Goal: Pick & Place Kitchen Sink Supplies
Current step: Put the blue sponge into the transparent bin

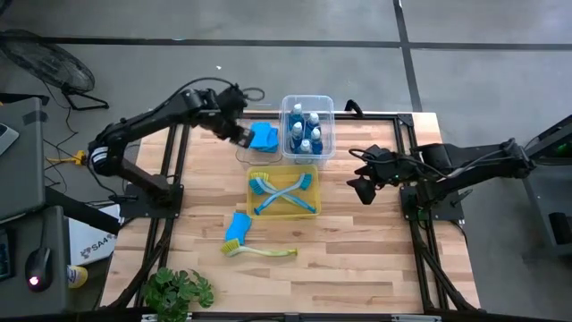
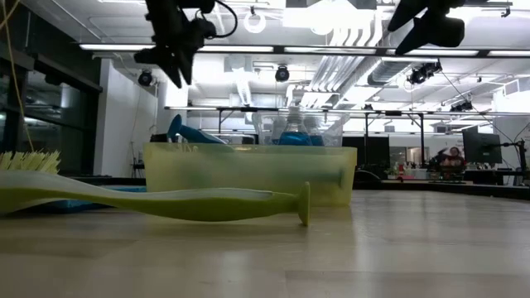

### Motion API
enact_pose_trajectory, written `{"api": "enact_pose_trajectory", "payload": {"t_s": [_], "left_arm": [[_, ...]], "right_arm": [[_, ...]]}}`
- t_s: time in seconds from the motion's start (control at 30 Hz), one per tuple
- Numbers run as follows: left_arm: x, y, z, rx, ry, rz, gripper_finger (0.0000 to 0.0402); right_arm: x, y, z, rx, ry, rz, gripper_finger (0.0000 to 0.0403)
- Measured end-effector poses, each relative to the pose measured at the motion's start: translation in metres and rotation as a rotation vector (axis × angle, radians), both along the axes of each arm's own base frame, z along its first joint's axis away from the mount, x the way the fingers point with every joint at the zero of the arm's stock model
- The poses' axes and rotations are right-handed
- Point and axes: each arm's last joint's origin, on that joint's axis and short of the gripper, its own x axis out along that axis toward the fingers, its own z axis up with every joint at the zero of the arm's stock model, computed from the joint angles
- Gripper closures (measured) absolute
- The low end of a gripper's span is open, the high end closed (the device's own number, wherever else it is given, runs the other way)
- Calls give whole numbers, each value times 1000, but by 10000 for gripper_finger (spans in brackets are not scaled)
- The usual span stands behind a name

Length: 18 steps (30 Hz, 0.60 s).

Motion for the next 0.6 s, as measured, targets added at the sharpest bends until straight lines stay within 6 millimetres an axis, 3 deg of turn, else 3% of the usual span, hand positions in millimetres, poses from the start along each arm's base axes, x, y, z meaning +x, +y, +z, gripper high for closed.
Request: {"api": "enact_pose_trajectory", "payload": {"t_s": [0.17,0.6], "left_arm": [[-6,-33,-8,4,68,2,289],[-33,-112,-67,-147,114,115,289]], "right_arm": [[-12,-1,3,-11,7,9,166],[-40,2,10,-26,10,69,166]]}}
